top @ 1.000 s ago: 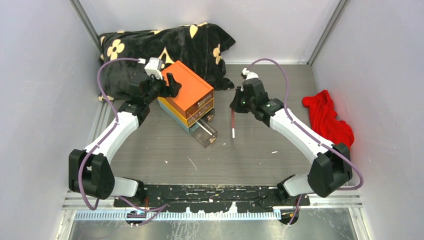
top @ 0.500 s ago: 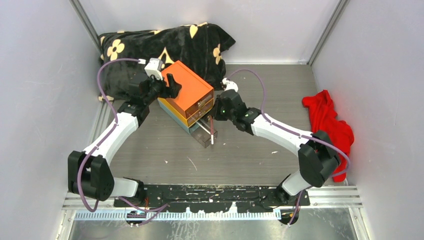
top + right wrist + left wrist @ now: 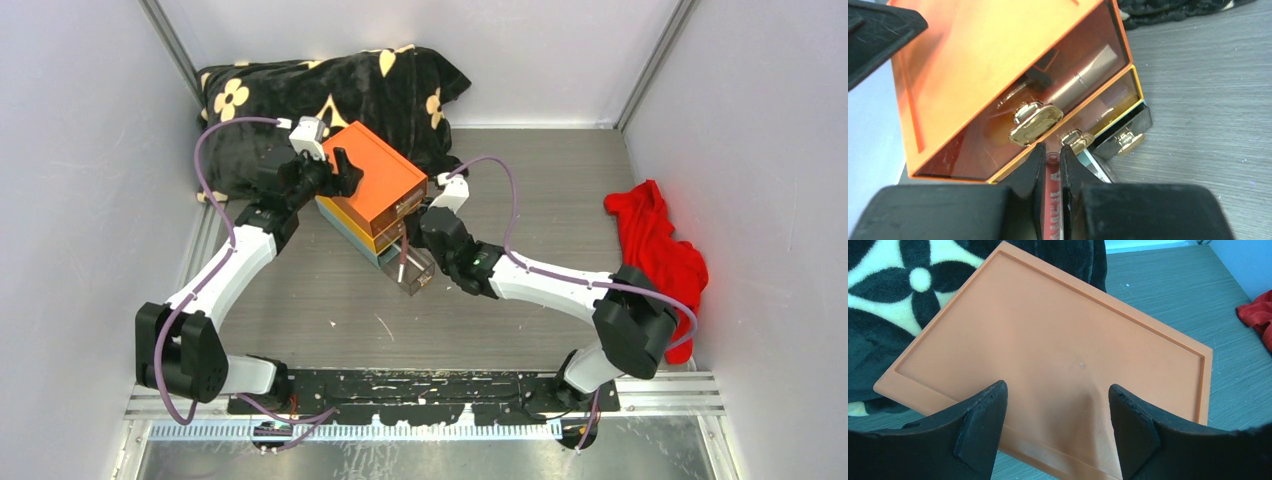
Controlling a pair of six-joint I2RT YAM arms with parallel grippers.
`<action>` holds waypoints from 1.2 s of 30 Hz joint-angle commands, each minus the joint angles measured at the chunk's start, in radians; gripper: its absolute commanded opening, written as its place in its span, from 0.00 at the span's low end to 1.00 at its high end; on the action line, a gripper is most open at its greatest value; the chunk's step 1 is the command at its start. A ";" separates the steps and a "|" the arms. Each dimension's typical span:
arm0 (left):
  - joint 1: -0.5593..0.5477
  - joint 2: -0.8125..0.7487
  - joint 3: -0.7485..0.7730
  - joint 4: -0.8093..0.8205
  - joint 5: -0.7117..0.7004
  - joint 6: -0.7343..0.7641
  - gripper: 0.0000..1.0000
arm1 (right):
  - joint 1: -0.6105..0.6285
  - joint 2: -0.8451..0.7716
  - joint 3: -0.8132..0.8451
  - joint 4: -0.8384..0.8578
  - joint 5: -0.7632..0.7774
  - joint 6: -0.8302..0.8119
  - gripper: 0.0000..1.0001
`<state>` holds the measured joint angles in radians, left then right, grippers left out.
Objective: Organize the makeup
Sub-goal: Place the lipstick in the drawer.
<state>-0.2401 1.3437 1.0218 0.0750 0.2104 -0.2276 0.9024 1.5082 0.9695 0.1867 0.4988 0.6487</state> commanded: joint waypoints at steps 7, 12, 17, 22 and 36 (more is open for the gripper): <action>0.001 -0.001 -0.030 -0.124 0.003 -0.010 0.75 | 0.033 -0.008 -0.003 0.169 0.241 -0.138 0.01; 0.001 0.010 -0.031 -0.119 0.006 -0.012 0.75 | 0.051 0.013 -0.038 0.233 0.275 -0.188 0.01; 0.001 0.008 -0.029 -0.121 0.007 -0.011 0.75 | 0.079 0.071 -0.056 0.324 0.356 -0.267 0.01; 0.002 0.013 -0.028 -0.122 0.004 -0.006 0.75 | 0.125 0.132 -0.048 0.397 0.430 -0.341 0.01; 0.001 0.018 -0.037 -0.115 0.010 -0.006 0.75 | 0.188 0.032 -0.156 0.319 0.402 -0.272 0.06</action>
<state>-0.2401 1.3437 1.0203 0.0772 0.2108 -0.2268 1.0859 1.6318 0.8356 0.5095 0.9081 0.3286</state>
